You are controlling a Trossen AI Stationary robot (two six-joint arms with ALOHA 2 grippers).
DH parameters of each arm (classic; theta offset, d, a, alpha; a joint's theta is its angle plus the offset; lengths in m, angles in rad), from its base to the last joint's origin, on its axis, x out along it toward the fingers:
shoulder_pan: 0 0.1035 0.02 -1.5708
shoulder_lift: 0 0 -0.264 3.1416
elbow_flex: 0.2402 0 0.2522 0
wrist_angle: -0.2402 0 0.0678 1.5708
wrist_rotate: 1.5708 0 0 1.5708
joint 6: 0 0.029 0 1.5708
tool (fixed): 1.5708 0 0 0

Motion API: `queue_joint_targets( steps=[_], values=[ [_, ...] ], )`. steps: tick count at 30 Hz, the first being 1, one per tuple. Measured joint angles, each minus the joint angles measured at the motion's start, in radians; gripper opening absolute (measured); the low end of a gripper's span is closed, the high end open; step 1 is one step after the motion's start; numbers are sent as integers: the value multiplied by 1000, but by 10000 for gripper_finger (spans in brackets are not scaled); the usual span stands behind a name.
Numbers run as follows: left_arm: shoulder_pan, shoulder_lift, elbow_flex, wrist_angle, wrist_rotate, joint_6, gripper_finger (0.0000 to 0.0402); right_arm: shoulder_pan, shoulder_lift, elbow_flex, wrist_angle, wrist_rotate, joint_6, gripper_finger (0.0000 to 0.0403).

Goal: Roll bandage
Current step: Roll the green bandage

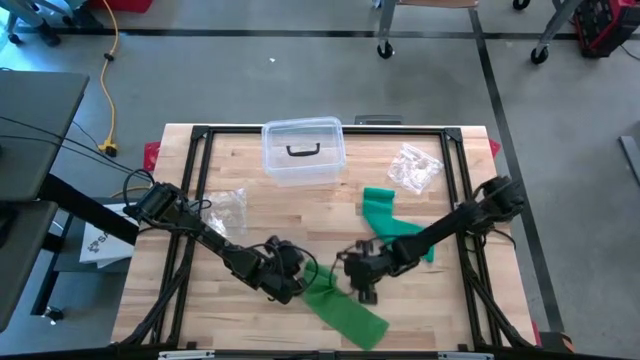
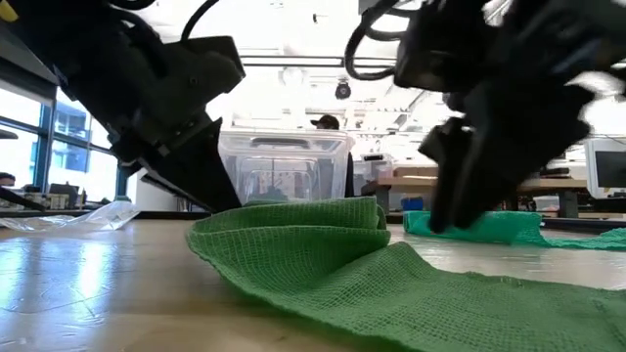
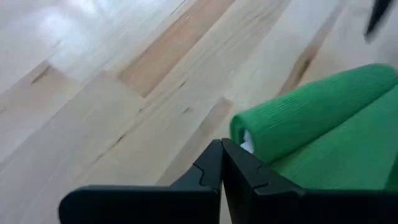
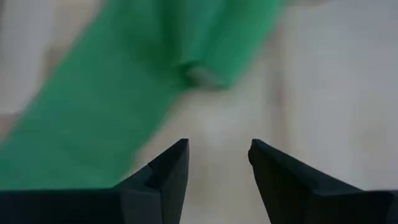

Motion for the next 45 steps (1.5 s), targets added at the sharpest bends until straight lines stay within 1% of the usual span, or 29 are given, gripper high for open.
queue_joint_targets(
  steps=[2, 3, 6, 8, 10, 12, 14, 19, 22, 26, 28, 32, 34, 37, 39, 41, 45],
  values=[
    [6, 0, 0, 26, 0, 15, 1, 16, 36, 0, 39, -4, 22, 137],
    [9, 0, 0, 29, -1, 16, 1, 21, 53, -1, 70, 11, 36, 121],
    [18, 0, 0, 29, 4, 16, 1, 28, 89, -1, 177, 53, 71, 63],
    [19, 0, 0, 27, 12, 24, 1, 28, 98, 1, 198, 97, 90, 22],
    [19, 0, 0, 29, 18, 41, 1, 21, 98, 0, 199, 140, 93, 8],
    [21, 0, 0, 33, 24, 57, 1, 6, 98, 0, 205, 160, 104, 15],
    [24, 1, 0, 28, 27, 59, 1, -10, 98, 0, 208, 158, 117, 19],
    [27, 2, -1, 27, 44, 59, 1, -33, 98, 0, 208, 149, 100, 5],
    [21, 2, -2, 31, 20, 59, 0, -35, 98, 0, 208, 183, 89, 3],
    [4, 2, -2, 24, -61, 60, 0, -35, 84, -2, 192, 292, 24, 4],
    [-7, 2, -2, 13, -116, 60, 0, -36, 72, -2, 190, 358, -42, 2],
    [-33, -1, 4, 14, -231, 65, 0, -39, 61, 5, 205, 526, -191, 0],
    [-47, 1, 2, 7, -267, 92, 0, -42, 63, 4, 197, 560, -246, 0],
    [-64, 1, 2, 6, -316, 113, 0, -55, 64, 2, 186, 565, -263, 0],
    [-72, 1, 2, -6, -318, 109, 0, -64, 64, 2, 169, 555, -247, 0],
    [-84, 1, 6, -36, -295, 77, 0, -66, 64, 2, 145, 537, -202, 0],
    [-115, 1, 71, -250, -239, -68, 0, -59, 64, 2, 126, 519, -161, 0]
  ],
)
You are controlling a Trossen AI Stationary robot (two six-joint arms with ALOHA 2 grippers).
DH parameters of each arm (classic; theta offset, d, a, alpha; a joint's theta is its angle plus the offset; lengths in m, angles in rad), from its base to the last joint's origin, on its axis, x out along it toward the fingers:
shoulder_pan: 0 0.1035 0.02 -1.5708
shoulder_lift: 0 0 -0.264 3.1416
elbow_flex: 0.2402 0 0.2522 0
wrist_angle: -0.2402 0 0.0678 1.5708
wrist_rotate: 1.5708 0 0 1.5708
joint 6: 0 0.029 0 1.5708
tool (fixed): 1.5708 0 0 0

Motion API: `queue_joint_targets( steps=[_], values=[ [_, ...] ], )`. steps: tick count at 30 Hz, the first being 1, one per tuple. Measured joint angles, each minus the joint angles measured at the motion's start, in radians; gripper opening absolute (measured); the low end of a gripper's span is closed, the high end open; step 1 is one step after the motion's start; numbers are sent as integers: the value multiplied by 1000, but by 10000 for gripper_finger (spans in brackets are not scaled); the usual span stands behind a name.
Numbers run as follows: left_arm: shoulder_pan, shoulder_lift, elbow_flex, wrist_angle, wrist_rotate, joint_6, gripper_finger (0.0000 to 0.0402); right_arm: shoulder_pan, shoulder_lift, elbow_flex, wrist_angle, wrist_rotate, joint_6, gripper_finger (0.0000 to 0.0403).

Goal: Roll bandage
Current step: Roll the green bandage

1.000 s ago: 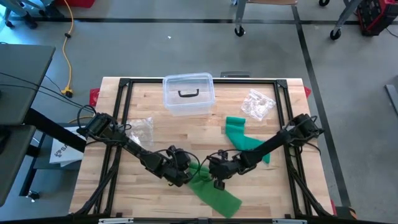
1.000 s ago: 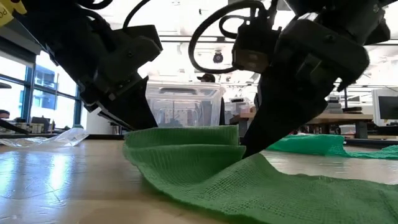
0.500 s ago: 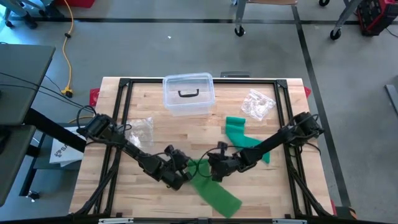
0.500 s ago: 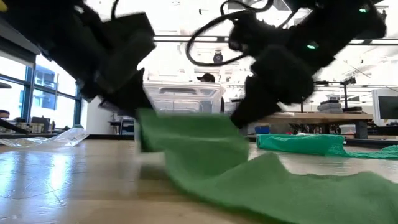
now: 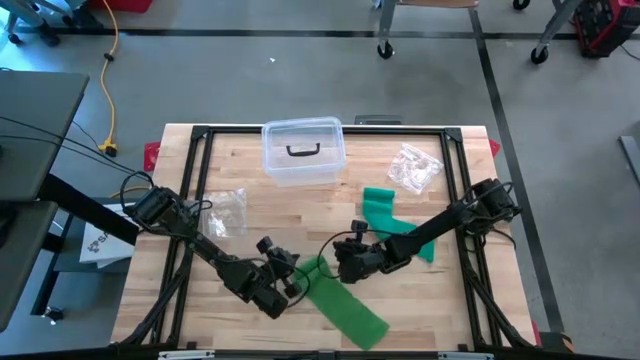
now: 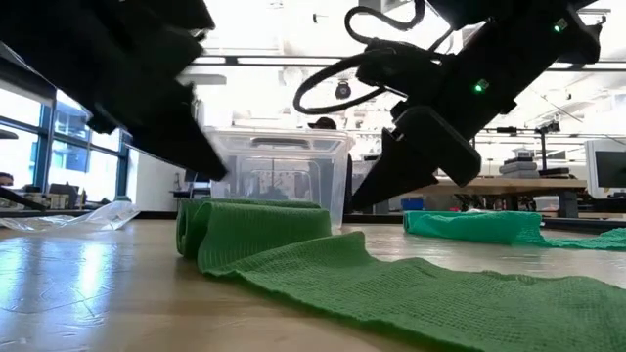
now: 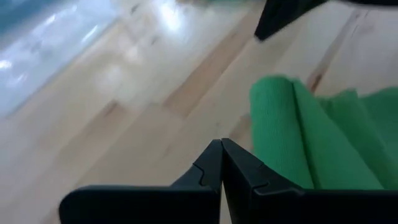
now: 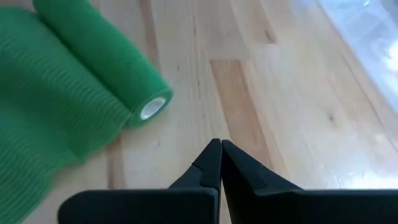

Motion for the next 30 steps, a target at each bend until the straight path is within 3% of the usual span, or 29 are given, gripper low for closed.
queue_joint_targets(
  steps=[4, 10, 14, 18, 22, 30],
  values=[
    [-23, -1, 38, -141, 61, -206, 0, 2, 0, 0, 20, -38, 25, 0],
    [-2, -1, -3, 7, 69, -246, 11, -2, 0, 0, 38, -117, 79, 0],
    [32, 8, -38, 200, 168, -163, 20, 20, -8, 0, 40, -152, 113, 0],
    [43, 18, -50, 401, 303, 70, 14, 62, -27, 0, 40, -151, 131, 0],
    [26, 7, -34, 456, 242, 236, 2, 116, -53, 0, 27, -101, 158, 0],
    [48, 1, -22, 376, 211, 243, 17, 240, -85, 0, 25, 28, 208, 0]
  ],
)
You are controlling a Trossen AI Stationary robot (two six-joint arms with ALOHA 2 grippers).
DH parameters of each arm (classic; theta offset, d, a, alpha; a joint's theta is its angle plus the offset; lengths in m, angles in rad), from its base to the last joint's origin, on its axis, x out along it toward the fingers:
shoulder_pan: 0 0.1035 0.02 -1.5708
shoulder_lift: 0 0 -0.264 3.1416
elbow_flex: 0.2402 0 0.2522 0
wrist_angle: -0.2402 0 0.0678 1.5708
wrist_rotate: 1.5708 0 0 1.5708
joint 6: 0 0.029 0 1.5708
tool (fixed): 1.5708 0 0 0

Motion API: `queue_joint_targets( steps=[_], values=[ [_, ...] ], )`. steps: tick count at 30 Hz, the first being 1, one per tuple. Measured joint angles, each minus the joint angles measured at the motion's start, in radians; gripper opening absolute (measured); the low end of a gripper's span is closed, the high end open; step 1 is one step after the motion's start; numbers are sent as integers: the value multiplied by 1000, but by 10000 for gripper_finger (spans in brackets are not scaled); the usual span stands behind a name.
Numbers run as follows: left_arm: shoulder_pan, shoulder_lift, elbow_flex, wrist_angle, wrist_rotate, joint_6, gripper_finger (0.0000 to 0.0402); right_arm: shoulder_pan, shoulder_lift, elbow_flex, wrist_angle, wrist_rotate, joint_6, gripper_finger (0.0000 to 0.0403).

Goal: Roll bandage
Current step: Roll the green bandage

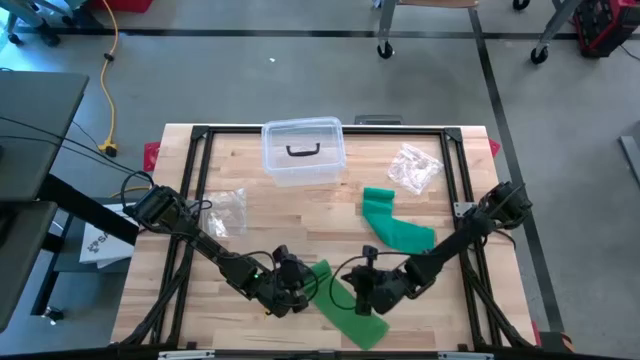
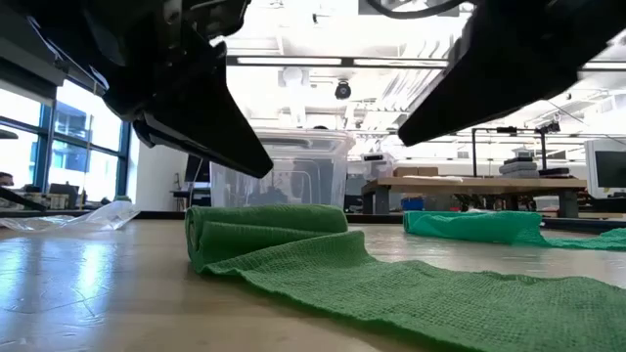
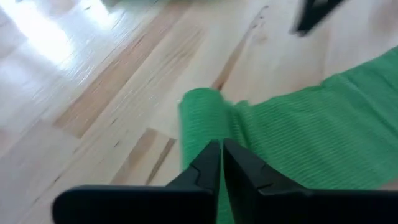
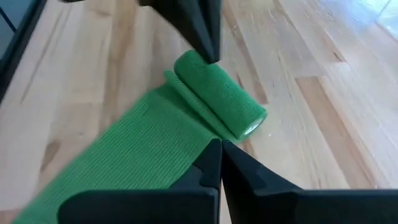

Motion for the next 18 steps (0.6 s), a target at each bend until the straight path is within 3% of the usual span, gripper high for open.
queue_joint_targets(
  steps=[4, 11, 18],
  values=[
    [42, 0, 0, -22, 86, -80, 64, 35, 0, 0, -5, 28, 41, 0],
    [94, 1, 0, -20, 242, -84, 168, 51, 0, 0, -10, 34, 52, 0],
    [112, 47, 0, -16, 370, -92, 191, 54, 0, 0, -11, 31, 70, 0]
  ],
)
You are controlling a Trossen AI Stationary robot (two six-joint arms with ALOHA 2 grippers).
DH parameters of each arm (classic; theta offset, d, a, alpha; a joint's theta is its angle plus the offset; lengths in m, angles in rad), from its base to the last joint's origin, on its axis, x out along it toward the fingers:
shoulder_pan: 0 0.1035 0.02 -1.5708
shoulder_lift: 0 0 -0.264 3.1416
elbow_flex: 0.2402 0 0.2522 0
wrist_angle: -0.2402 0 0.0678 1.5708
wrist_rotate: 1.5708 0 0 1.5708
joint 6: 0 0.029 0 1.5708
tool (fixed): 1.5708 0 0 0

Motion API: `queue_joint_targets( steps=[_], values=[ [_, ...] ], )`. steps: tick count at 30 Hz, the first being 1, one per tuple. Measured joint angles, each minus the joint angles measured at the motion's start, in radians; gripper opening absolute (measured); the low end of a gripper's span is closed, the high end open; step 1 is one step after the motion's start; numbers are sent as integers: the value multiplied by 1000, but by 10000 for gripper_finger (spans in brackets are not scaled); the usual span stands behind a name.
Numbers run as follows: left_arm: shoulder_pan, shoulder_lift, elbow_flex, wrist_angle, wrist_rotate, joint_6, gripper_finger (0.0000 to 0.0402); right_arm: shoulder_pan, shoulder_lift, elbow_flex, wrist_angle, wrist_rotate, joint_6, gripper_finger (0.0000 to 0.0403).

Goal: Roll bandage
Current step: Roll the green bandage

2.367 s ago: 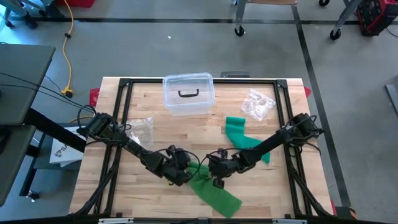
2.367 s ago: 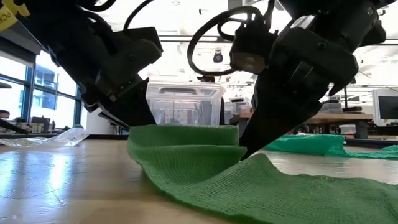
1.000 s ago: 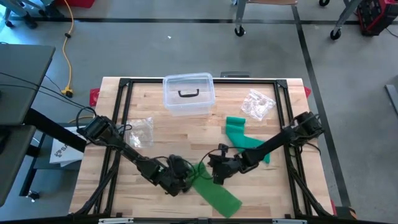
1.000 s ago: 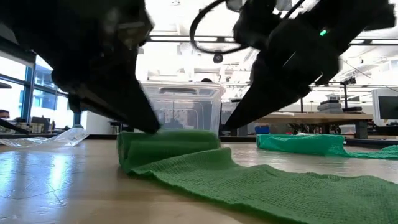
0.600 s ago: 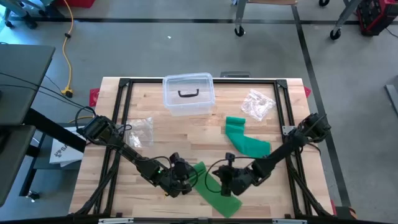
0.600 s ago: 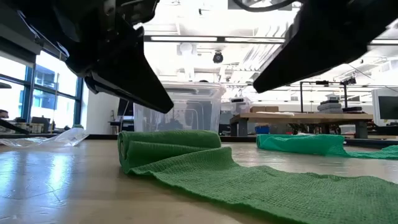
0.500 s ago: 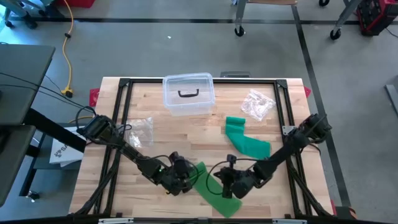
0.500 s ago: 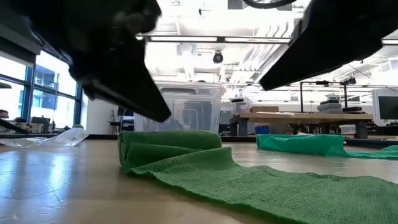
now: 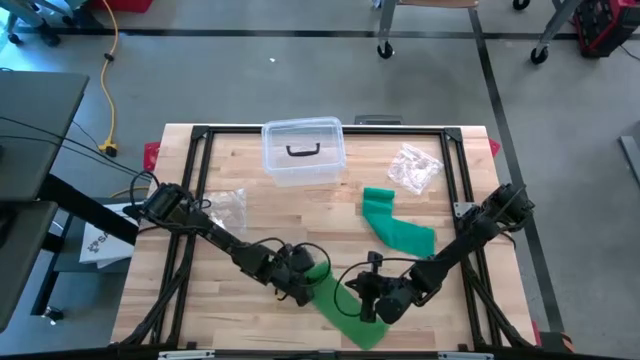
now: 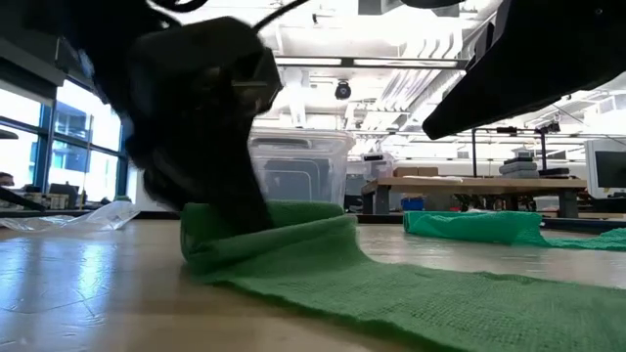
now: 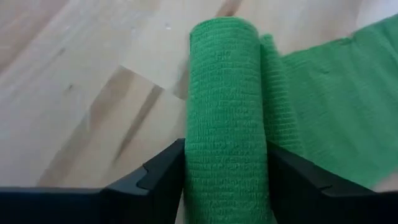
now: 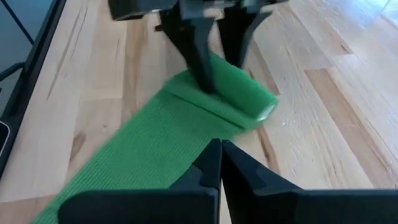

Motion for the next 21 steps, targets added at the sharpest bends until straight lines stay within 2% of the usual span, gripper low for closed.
queue_joint_targets(
  steps=[7, 11, 14, 18, 21],
  values=[
    [1, -5, 1, -18, 11, 13, 145, 4, 0, 0, -3, -3, -1, 0],
    [12, -47, 4, -97, 12, 24, 109, 6, 0, 0, -4, -6, 0, 0],
    [12, -91, 52, -235, -33, 25, 90, 13, 0, 0, -4, -6, 0, 0],
    [2, -133, 126, -448, -145, 17, 83, 20, 16, 0, 9, -8, 9, 0],
    [-4, -148, 165, -523, -227, 17, 83, 15, 54, 0, 40, -21, 9, 0]
  ],
)
